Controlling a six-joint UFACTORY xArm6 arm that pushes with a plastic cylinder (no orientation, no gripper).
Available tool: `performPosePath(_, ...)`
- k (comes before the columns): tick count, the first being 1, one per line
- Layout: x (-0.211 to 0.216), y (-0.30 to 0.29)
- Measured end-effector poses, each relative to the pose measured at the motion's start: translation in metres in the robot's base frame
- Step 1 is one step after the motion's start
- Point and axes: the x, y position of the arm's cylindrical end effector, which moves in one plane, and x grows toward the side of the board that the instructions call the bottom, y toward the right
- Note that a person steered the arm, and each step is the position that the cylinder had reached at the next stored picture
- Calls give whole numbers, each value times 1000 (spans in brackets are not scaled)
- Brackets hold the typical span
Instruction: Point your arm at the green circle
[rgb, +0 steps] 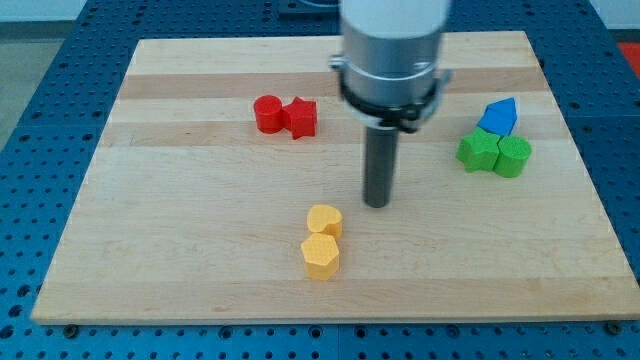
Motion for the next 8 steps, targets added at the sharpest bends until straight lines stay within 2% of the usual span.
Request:
performPosePath(3,-1,169)
performPosePath(4,-15,200)
performPosePath(6,-62,215)
performPosePath(8,-68,203)
